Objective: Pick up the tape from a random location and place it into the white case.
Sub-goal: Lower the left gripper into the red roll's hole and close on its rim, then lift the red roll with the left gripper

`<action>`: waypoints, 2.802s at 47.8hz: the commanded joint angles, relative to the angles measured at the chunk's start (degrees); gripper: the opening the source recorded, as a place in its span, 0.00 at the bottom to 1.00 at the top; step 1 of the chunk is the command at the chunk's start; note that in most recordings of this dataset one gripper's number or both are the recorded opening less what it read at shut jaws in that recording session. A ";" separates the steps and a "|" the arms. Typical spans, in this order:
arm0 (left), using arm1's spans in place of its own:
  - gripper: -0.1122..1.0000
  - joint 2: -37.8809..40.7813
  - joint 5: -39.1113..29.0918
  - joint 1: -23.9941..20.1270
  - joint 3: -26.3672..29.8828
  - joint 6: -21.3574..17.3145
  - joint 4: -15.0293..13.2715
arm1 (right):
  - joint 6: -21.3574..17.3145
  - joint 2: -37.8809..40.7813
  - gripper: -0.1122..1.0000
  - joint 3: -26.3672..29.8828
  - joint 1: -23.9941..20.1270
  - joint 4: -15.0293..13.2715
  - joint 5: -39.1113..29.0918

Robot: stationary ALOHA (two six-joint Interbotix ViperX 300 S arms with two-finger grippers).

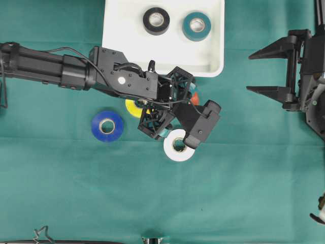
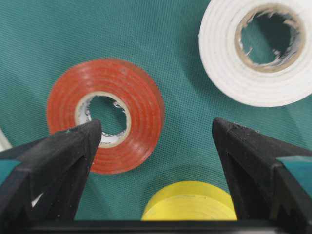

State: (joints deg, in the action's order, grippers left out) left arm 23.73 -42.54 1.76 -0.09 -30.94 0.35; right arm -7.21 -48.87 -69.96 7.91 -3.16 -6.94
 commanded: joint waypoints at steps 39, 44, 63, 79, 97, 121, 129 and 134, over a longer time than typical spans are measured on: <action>0.98 1.85 3.52 -1.14 -0.79 -2.37 0.00 | -0.09 1.14 0.84 1.23 -0.18 -0.09 0.26; 0.94 1.85 3.87 -1.14 -0.70 -2.02 0.00 | -0.18 1.32 0.84 1.14 -0.18 -0.09 0.26; 0.32 1.67 3.78 -1.23 -0.88 -2.37 0.00 | -0.18 1.23 0.84 1.23 -0.18 -0.09 0.26; 0.32 1.49 3.60 -1.23 -0.79 -2.29 0.00 | -0.18 1.23 0.84 1.23 -0.18 -0.09 0.26; 0.32 -1.49 1.85 -0.70 -0.53 -2.20 -0.09 | -0.18 1.23 0.84 1.32 -0.18 -0.09 0.26; 0.32 -11.60 -6.42 -0.18 3.52 -1.85 -0.09 | -0.18 1.23 0.84 1.32 -0.18 -0.09 0.18; 0.32 -13.18 -11.07 -0.09 6.86 -1.85 -0.09 | -0.18 1.23 0.84 1.32 -0.18 -0.09 0.18; 0.32 -14.06 -13.71 0.00 9.23 -1.85 -0.09 | -0.18 1.23 0.84 1.32 -0.18 -0.09 0.18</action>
State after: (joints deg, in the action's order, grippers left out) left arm 12.74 -55.02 1.49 6.33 -32.87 0.35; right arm -7.38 -47.81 -69.87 7.91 -3.16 -6.94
